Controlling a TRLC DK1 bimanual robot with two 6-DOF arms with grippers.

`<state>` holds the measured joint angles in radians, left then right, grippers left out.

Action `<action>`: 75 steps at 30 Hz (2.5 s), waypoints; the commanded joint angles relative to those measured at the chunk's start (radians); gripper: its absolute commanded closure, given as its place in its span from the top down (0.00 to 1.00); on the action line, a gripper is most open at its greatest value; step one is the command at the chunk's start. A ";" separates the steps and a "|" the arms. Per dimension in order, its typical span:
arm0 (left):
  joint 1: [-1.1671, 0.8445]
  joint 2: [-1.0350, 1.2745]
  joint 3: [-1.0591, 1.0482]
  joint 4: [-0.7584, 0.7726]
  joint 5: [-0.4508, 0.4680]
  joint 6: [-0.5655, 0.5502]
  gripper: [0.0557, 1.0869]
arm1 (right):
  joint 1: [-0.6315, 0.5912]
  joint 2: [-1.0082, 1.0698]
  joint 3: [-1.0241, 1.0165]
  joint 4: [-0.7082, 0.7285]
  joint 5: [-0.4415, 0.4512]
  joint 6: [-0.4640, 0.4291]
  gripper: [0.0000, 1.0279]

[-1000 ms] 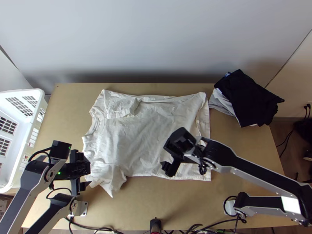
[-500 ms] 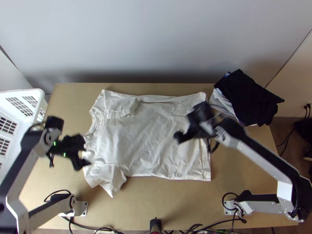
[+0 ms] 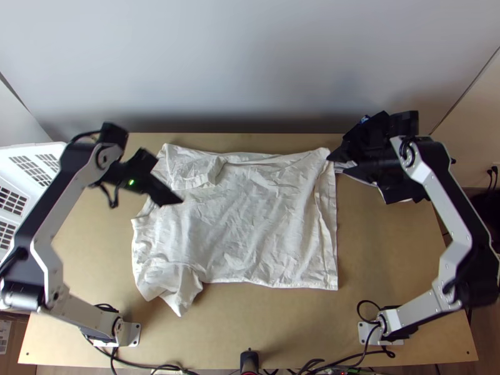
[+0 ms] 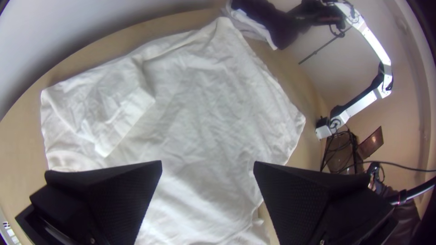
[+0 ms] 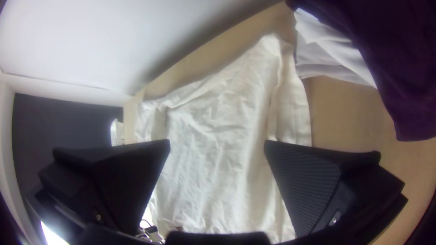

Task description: Fold the t-shirt

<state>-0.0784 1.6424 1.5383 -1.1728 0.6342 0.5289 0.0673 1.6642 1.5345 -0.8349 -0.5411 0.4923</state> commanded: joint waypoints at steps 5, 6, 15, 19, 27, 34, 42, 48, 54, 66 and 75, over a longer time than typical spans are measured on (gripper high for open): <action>-0.015 0.335 0.365 -0.002 0.117 -0.175 0.95 | -0.043 0.223 0.233 -0.044 -0.072 -0.118 0.95; -0.004 0.370 0.404 -0.004 0.114 -0.187 0.95 | -0.029 0.247 0.265 -0.067 -0.062 -0.162 0.95; 0.075 0.591 0.640 0.015 -0.051 -0.195 0.95 | -0.001 0.428 0.455 -0.155 0.081 -0.299 0.95; 0.114 0.669 0.698 0.038 -0.107 -0.187 0.95 | -0.003 0.474 0.512 -0.155 0.081 -0.302 0.95; 0.144 0.724 0.706 0.024 -0.143 -0.178 0.95 | 0.000 0.552 0.633 -0.340 0.079 -0.239 0.95; 0.111 0.626 0.638 -0.225 -0.145 -0.083 0.95 | 0.022 0.439 0.463 -0.506 0.081 -0.308 0.95; 0.160 0.672 0.706 -0.031 -0.154 -0.055 0.95 | 0.006 0.405 0.418 -0.254 0.082 -0.379 0.95; 0.175 0.698 0.723 0.151 -0.169 -0.132 0.95 | 0.017 0.482 0.543 -0.194 0.147 -0.383 0.95; 0.201 0.746 0.744 0.257 -0.232 -0.205 0.95 | 0.017 0.555 0.610 -0.119 0.224 -0.376 0.95; 0.197 0.817 0.744 0.272 -0.245 -0.191 0.95 | 0.019 0.687 0.740 -0.115 0.225 -0.351 0.95; 0.172 0.826 0.741 0.271 -0.242 -0.179 0.95 | 0.022 0.706 0.743 -0.113 0.244 -0.316 0.95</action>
<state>0.1066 2.4550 2.2807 -0.9039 0.3901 0.3447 0.0868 2.3474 2.2654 -0.9501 -0.3099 0.1543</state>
